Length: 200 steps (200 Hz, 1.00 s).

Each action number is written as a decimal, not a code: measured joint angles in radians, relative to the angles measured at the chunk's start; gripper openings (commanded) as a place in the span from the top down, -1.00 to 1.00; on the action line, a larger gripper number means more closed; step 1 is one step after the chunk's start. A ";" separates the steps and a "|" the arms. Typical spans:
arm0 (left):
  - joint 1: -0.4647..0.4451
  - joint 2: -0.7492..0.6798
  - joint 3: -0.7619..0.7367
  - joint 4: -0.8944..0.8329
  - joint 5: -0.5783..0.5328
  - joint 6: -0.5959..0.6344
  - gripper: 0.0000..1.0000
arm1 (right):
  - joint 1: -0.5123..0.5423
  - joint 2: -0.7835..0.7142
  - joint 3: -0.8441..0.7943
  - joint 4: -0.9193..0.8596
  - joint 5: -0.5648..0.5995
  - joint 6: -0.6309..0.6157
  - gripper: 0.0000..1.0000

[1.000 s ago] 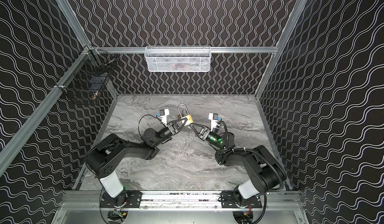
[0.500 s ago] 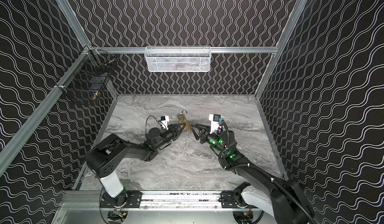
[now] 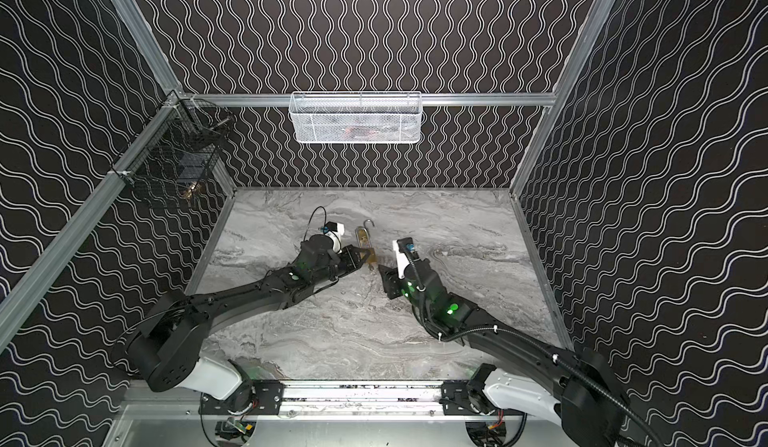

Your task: Unlock with the key

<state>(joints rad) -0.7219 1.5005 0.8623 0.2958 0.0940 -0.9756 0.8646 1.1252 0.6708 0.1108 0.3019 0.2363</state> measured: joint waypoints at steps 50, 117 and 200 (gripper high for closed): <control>-0.031 -0.045 0.016 -0.039 -0.049 0.043 1.00 | 0.052 0.057 0.029 -0.002 0.055 -0.038 -0.05; -0.032 -0.067 0.006 -0.058 -0.067 0.056 1.00 | 0.073 0.102 0.059 -0.022 0.058 -0.039 -0.13; -0.033 -0.070 0.000 -0.050 -0.063 0.058 1.00 | 0.079 0.217 0.135 -0.044 0.093 -0.037 0.47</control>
<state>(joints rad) -0.7547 1.4303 0.8627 0.2455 0.0307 -0.9176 0.9436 1.3422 0.8055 0.0666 0.3954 0.1997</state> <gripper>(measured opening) 0.156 0.308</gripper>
